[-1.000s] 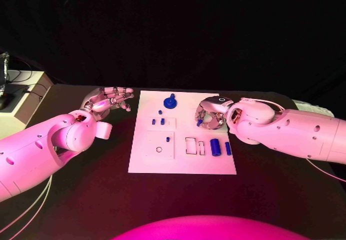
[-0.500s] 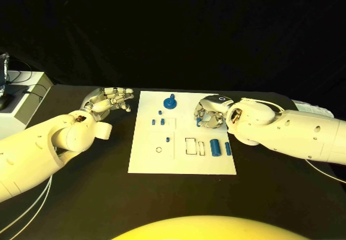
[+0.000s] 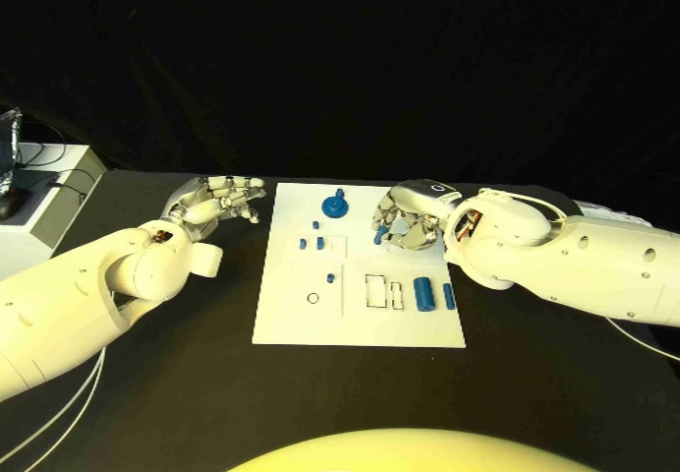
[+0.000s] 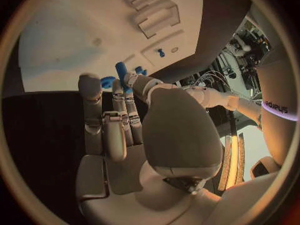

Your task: Assemble the parts on the task board

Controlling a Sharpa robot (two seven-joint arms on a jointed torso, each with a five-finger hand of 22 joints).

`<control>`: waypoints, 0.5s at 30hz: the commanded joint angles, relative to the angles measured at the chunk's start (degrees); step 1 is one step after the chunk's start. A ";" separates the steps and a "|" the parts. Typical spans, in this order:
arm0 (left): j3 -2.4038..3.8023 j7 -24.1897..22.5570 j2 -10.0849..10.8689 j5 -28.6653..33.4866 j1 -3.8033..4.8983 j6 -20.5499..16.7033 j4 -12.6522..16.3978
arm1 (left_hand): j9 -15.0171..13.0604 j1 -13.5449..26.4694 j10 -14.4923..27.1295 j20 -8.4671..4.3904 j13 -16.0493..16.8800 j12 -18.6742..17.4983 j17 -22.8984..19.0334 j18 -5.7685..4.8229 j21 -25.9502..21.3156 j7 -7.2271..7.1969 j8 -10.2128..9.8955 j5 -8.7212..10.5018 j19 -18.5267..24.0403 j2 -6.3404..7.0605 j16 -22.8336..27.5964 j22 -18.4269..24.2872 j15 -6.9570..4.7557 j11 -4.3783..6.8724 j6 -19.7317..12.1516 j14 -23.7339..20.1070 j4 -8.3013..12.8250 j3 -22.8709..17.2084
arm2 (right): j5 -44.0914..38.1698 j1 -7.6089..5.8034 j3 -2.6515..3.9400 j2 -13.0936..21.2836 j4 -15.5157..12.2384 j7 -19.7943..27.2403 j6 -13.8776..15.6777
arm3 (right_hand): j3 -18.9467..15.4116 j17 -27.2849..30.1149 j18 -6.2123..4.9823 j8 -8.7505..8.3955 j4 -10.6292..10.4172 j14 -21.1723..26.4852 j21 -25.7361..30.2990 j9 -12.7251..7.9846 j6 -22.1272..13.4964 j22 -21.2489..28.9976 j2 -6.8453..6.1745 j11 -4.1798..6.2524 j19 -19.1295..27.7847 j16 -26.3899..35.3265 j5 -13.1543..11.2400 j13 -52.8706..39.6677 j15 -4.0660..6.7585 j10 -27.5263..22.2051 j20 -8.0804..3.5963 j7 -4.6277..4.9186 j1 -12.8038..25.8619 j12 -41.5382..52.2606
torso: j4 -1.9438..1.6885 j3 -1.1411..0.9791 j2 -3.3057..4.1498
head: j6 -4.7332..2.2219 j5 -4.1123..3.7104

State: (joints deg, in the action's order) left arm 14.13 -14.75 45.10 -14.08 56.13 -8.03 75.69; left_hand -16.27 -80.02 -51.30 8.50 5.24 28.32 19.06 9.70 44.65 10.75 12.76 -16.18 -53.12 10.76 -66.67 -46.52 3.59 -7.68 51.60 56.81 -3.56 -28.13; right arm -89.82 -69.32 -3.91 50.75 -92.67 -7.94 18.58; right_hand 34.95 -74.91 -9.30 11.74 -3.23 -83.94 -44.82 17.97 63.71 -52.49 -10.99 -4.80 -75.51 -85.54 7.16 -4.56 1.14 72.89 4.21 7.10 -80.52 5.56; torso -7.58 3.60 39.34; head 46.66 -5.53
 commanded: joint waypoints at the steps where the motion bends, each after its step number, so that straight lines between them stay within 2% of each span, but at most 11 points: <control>1: 0.04 -0.30 -0.24 0.19 -0.01 0.72 0.06 | 0.06 -0.26 0.30 0.20 -0.06 -0.21 0.06 0.77 -0.33 0.16 -0.13 -0.01 0.34 -0.19 0.24 0.05 -0.19 0.05 -0.41 -0.37 0.04 0.17 | 1.52 -0.09 0.03 -0.15 -2.08 -0.09 0.92 | 0.48 -0.96 0.60 0.37 0.13 -3.19 0.21 1.16 0.37 -0.06 1.98 1.85 -0.12 -0.16 -0.07 -0.61 0.39 2.36 -0.10 -0.04 -1.51 -0.05 | -0.05 0.04 0.00 | -0.02 0.25; 3: 0.04 -0.32 -0.31 0.21 -0.03 0.71 0.04 | 0.06 -0.26 0.30 0.20 -0.06 -0.21 0.06 0.77 -0.33 0.16 -0.13 -0.01 0.34 -0.19 0.24 0.05 -0.19 0.05 -0.41 -0.37 0.04 0.17 | 1.09 -0.06 -0.01 -0.57 -3.77 -0.11 1.02 | 0.50 -1.04 0.58 0.39 0.15 -3.21 0.32 1.18 0.36 0.03 1.98 1.84 -0.08 -0.18 -0.07 -0.61 0.39 2.36 -0.10 -0.03 -1.52 -0.06 | -0.08 -0.02 0.08 | -0.02 0.58; 7: 0.04 -0.35 -0.41 0.27 -0.05 0.65 -0.03 | 0.06 -0.33 0.35 0.21 -0.06 -0.17 0.07 0.78 -0.35 0.17 -0.09 -0.01 0.34 -0.22 0.25 0.05 -0.18 0.04 -0.39 -0.38 0.07 0.15 | -1.19 0.33 -0.24 -1.91 -5.47 -0.34 1.56 | 0.53 -1.00 0.58 0.40 0.19 -3.20 0.34 1.19 0.35 0.04 1.98 1.84 -0.08 -0.17 -0.07 -0.61 0.39 2.36 -0.11 -0.02 -1.52 -0.08 | 0.10 -0.01 0.06 | 0.02 0.99; 9: 0.04 -0.39 -0.53 0.30 -0.07 0.66 -0.06 | 0.06 -0.33 0.35 0.21 -0.06 -0.17 0.07 0.78 -0.35 0.17 -0.09 -0.01 0.34 -0.22 0.25 0.05 -0.18 0.04 -0.39 -0.38 0.07 0.15 | -2.69 0.77 -0.39 -2.93 -6.05 -0.53 1.87 | 0.53 -1.00 0.58 0.40 0.19 -3.20 0.34 1.19 0.35 0.04 1.98 1.84 -0.08 -0.17 -0.07 -0.61 0.39 2.36 -0.11 -0.02 -1.52 -0.08 | 0.14 0.02 0.02 | 0.00 1.17; 15: 0.05 -0.46 -1.07 0.34 -0.09 0.78 -0.31 | 0.06 -0.33 0.36 0.21 -0.06 -0.15 0.07 0.78 -0.35 0.17 -0.08 0.00 0.34 -0.22 0.25 0.05 -0.18 0.03 -0.39 -0.39 0.06 0.16 | -7.05 2.71 -0.80 -6.47 -6.35 -1.10 3.05 | 0.64 -0.88 0.57 0.43 0.30 -3.18 0.43 1.25 0.30 0.08 1.98 1.82 -0.06 -0.13 -0.01 -0.61 0.39 2.37 -0.13 0.01 -1.55 -0.14 | -0.06 0.19 -0.18 | -0.07 1.98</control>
State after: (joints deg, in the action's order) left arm 14.12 -14.74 44.26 -14.06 56.05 -8.03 75.37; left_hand -16.28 -80.02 -51.31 8.50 5.25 28.32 19.06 9.70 44.65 10.75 12.76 -16.18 -53.12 10.76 -66.67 -46.52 3.59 -7.68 51.60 56.81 -3.56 -28.13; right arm -92.34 -66.97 -4.68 44.76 -98.93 -8.48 20.29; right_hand 35.18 -74.91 -9.30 11.99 -2.98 -83.94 -44.59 18.36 63.54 -52.49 -10.93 -4.80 -75.51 -85.54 6.94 -5.13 1.13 72.89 4.21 6.99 -80.45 5.51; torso -7.55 3.68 39.33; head 46.59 -3.97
